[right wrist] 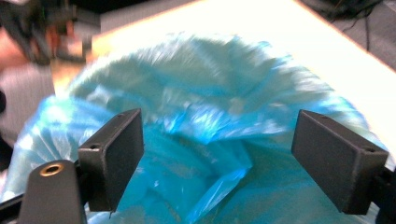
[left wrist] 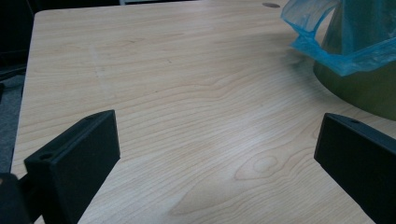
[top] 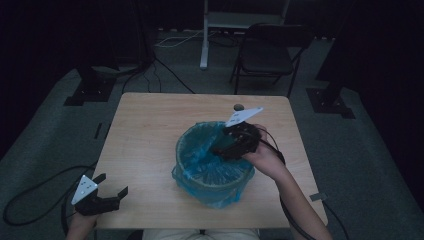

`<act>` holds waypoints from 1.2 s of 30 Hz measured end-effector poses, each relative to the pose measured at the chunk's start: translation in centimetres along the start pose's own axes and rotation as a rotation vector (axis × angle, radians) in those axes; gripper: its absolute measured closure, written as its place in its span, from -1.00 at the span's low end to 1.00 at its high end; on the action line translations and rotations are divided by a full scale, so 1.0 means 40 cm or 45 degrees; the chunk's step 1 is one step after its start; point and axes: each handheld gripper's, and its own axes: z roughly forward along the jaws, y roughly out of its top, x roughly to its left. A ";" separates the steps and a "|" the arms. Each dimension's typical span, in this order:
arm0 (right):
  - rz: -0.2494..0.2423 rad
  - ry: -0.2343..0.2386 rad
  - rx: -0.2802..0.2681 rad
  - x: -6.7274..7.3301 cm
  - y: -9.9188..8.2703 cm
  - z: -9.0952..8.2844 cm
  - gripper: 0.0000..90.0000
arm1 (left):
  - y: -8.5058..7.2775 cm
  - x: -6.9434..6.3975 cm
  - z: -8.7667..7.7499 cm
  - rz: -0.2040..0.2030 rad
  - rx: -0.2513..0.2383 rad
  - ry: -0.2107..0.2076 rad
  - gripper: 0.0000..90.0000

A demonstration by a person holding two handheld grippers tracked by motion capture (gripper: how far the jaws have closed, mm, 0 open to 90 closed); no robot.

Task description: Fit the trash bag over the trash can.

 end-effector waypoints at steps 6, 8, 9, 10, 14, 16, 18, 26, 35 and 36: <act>0.172 -0.021 -0.238 -0.050 -0.054 -0.076 -0.67 | -0.003 0.000 0.005 -0.001 0.009 -0.003 -0.98; 0.175 -0.032 -0.249 -0.054 -0.060 -0.082 -0.67 | -0.002 -0.001 0.004 0.001 0.008 -0.006 -0.98; 0.195 -0.037 -0.293 -0.061 -0.077 -0.098 -0.67 | -0.002 -0.001 0.004 0.001 0.008 -0.004 -0.98; 0.205 -0.020 -0.309 -0.061 -0.083 -0.103 -0.67 | -0.002 -0.001 0.004 0.000 0.009 -0.004 -0.98; 0.159 -0.005 -0.264 -0.044 -0.083 -0.096 -0.67 | -0.002 -0.001 0.006 -0.002 0.006 -0.004 -0.98; 0.138 0.046 -0.242 -0.031 -0.080 -0.084 -0.67 | -0.002 -0.002 0.006 -0.001 0.008 -0.003 -0.98; 0.115 0.094 -0.218 -0.016 -0.072 -0.067 -0.67 | -0.003 -0.001 0.007 -0.005 0.009 -0.003 -0.98; -0.120 0.165 0.094 0.046 -0.023 0.021 -0.67 | -0.004 -0.002 0.005 0.000 0.007 -0.003 -0.98; -0.396 0.048 0.730 0.098 -0.006 0.185 -0.66 | -0.005 0.001 0.003 -0.004 0.006 0.003 -0.98; -0.420 0.032 0.762 0.102 -0.006 0.192 -0.66 | -0.005 0.001 0.003 -0.005 0.005 0.002 -0.98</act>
